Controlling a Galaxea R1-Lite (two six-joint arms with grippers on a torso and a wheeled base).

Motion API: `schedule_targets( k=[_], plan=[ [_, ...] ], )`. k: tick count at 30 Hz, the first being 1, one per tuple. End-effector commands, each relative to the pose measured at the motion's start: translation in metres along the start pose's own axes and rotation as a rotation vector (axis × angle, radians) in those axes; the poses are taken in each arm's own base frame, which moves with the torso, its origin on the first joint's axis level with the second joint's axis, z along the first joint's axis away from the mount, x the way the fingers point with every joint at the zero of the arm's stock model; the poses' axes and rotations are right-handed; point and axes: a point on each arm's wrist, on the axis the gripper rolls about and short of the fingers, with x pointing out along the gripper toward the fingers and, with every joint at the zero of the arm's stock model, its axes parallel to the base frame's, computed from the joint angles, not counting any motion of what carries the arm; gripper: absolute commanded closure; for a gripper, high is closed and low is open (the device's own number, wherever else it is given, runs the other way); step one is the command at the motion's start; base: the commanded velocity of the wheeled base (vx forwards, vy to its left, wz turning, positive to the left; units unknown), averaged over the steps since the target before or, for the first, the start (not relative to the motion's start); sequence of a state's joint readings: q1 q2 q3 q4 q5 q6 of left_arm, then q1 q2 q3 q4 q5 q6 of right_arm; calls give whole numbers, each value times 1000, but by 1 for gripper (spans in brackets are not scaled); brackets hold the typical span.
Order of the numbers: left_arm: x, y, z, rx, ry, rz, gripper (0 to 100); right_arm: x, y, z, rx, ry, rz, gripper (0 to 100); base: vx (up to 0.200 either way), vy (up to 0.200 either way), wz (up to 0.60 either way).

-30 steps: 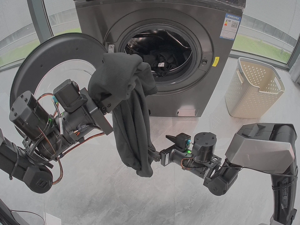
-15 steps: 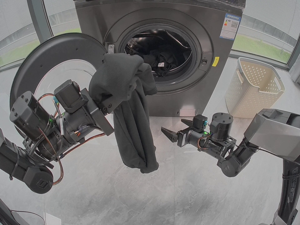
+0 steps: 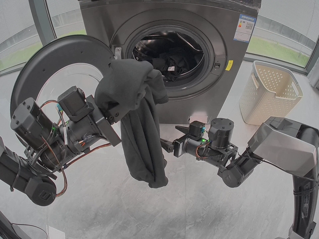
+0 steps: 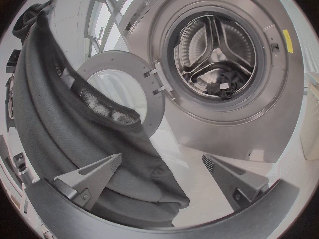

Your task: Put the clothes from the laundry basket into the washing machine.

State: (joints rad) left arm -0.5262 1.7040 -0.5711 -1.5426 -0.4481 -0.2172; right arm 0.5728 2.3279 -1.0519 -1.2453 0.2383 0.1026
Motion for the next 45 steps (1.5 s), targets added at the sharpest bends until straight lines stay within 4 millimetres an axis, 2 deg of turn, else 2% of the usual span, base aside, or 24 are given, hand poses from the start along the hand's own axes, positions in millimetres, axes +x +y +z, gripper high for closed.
schedule_targets(
  k=[1,10,19,31,39,45],
  plan=[
    [0,1,0,0,1,3,100,-6,21,-2,-2,9,60,0,0,0,0],
    [0,1,0,2,-2,4,100,-3,39,-6,-10,-10,162,0,0,0,0],
    [-1,2,1,3,0,0,100,-2,48,-6,-10,-34,231,0,0,0,0],
    [-1,1,3,4,-5,-2,100,15,44,-14,-12,-69,226,0,0,0,0],
    [-1,1,3,4,-7,-3,100,21,54,-16,-1,-104,266,0,0,0,0],
    [-1,1,3,4,-7,-3,100,27,54,-17,-14,-150,270,0,0,0,0]
  ],
)
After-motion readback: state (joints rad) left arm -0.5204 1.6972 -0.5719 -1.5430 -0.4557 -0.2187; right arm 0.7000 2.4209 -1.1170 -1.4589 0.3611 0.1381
